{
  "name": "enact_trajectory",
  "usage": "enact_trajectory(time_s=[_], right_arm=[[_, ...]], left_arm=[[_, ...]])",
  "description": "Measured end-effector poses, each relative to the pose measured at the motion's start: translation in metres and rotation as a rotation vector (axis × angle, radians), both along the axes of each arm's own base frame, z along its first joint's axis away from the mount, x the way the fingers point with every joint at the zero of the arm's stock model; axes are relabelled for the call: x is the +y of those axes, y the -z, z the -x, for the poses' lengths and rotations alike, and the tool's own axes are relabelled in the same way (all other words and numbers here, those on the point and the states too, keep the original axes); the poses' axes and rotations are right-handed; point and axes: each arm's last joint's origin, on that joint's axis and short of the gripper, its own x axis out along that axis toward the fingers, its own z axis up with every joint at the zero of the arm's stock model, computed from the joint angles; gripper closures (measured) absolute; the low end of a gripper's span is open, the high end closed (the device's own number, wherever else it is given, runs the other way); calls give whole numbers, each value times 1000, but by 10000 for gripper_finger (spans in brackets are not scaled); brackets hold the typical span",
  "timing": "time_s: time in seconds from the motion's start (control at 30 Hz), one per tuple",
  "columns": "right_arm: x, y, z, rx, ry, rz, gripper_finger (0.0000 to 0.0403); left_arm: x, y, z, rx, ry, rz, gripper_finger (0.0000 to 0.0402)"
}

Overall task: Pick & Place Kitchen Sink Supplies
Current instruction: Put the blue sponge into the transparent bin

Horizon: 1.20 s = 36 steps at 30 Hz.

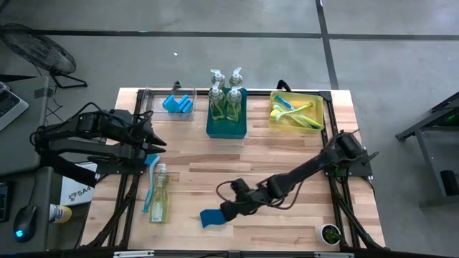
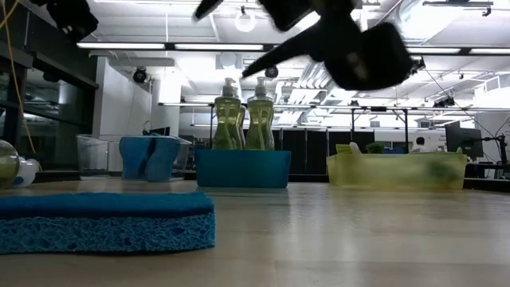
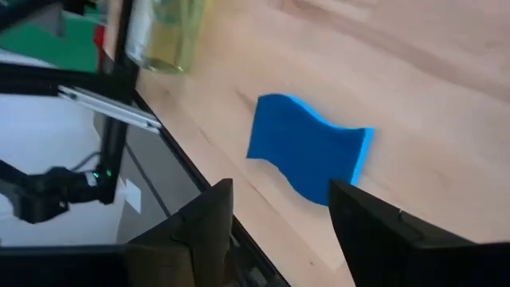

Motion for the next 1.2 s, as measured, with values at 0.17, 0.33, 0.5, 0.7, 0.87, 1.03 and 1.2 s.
enact_trajectory(time_s=[0.17,0.33,0.5,0.7,0.87,1.03,1.2], right_arm=[[6,8,-22,27,-39,-29,222],[11,20,-30,141,-30,5,235],[13,29,-36,186,-14,13,235],[16,50,-48,218,-21,12,235],[17,64,-49,244,20,33,235],[15,64,-49,252,33,56,235],[14,67,-46,274,32,65,235]], left_arm=[[0,0,0,-2,-12,-10,278],[0,0,0,-1,-12,-10,278],[0,0,0,0,-12,-10,278],[0,0,0,3,-8,-11,278],[0,2,1,24,-5,-9,278],[0,4,2,44,-4,-8,278],[0,4,2,46,-4,-7,278]])
